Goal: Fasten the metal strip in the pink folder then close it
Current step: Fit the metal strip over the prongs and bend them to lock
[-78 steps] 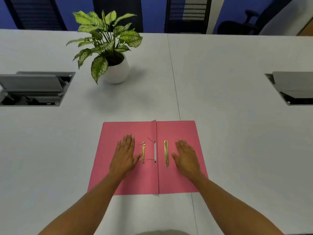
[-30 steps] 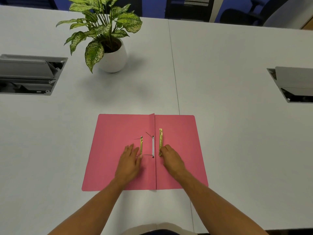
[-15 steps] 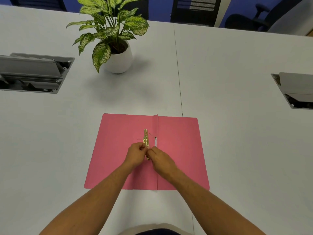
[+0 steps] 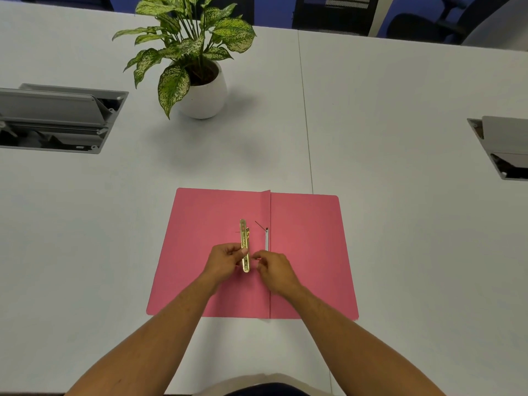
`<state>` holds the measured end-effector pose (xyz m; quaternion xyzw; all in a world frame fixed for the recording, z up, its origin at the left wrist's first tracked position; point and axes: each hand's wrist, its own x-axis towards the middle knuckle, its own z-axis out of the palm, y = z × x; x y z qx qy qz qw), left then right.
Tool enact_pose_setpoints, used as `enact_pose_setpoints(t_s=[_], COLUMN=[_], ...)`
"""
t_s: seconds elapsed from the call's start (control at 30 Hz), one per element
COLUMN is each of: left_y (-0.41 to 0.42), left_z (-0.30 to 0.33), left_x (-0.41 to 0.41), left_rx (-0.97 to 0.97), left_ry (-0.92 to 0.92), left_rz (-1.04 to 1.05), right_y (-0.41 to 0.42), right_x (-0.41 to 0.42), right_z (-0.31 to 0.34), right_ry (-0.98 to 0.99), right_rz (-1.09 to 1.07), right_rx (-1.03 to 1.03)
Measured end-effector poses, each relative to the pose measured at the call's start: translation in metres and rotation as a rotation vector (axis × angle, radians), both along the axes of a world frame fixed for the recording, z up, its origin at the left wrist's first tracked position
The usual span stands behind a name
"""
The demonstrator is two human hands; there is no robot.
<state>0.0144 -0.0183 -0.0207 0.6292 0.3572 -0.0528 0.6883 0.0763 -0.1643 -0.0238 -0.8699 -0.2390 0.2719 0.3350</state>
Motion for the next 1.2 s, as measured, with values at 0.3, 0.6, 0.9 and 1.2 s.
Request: enact_pose_setpoints(t_s=[0.3, 0.6, 0.9, 1.2], left_y=[-0.003, -0.009, -0.011, -0.009], left_z=[-0.004, -0.006, -0.012, -0.017], left_x=[0.006, 0.014, 0.019, 0.020], left_rx=[-0.109, -0.178, -0.199, -0.210], left_ry=[0.000, -0.015, -0.016, -0.019], left_rz=[0.010, 0.015, -0.008, -0.018], right_y=[0.000, 0.001, -0.004, -0.004], right_x=[0.003, 0.007, 0.010, 0.013], right_z=[-0.006, -0.007, -0.011, -0.010], right_ry=[0.012, 0.071, 0.151, 0.200], right_rz=[-0.056, -0.095, -0.135, -0.146], right_rx=[0.032, 0.105, 0.121, 0.153])
